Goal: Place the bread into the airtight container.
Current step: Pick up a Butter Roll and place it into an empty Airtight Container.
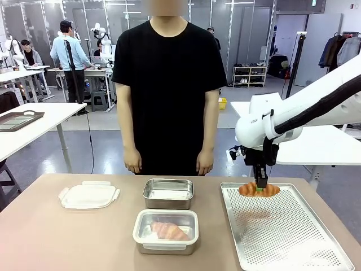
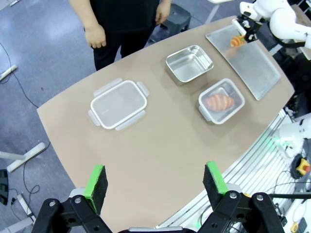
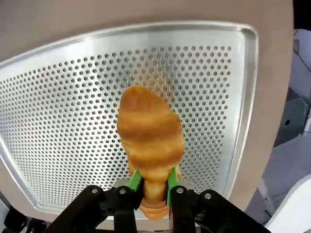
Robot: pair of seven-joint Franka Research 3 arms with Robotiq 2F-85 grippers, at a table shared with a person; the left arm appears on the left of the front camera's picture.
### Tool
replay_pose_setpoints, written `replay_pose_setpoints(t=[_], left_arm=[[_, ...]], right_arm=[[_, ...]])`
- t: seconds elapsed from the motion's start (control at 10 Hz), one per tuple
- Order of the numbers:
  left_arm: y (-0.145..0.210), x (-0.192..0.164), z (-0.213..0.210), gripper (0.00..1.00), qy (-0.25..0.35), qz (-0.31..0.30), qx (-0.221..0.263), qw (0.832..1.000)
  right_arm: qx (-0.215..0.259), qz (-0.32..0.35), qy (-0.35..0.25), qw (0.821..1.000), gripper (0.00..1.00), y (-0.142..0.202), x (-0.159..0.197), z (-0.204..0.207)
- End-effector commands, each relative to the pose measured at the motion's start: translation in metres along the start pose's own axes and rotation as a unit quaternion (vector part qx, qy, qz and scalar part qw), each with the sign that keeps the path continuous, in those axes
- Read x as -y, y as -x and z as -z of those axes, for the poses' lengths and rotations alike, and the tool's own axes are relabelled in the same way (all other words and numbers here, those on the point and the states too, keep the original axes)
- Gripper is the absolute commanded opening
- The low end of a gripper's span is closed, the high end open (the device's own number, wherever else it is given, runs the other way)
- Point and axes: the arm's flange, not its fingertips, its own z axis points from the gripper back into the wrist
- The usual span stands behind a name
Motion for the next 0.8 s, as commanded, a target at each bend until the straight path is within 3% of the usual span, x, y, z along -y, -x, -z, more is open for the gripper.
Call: replay_pose_setpoints(t=[0.0, 0.7], left_arm=[[0.0, 0.001, -0.001, 1.0, 0.004, 0.004, 0.0, 1.0], [0.0, 0.001, -0.001, 1.0, 0.004, 0.004, 0.0, 1.0]], right_arm=[[-0.017, 0.004, 0.014, 1.0, 0.19, -0.02, -0.015, -0.01], [-0.005, -0.022, 0.085, 0.996, 0.19, -0.116, -0.052, -0.069]])
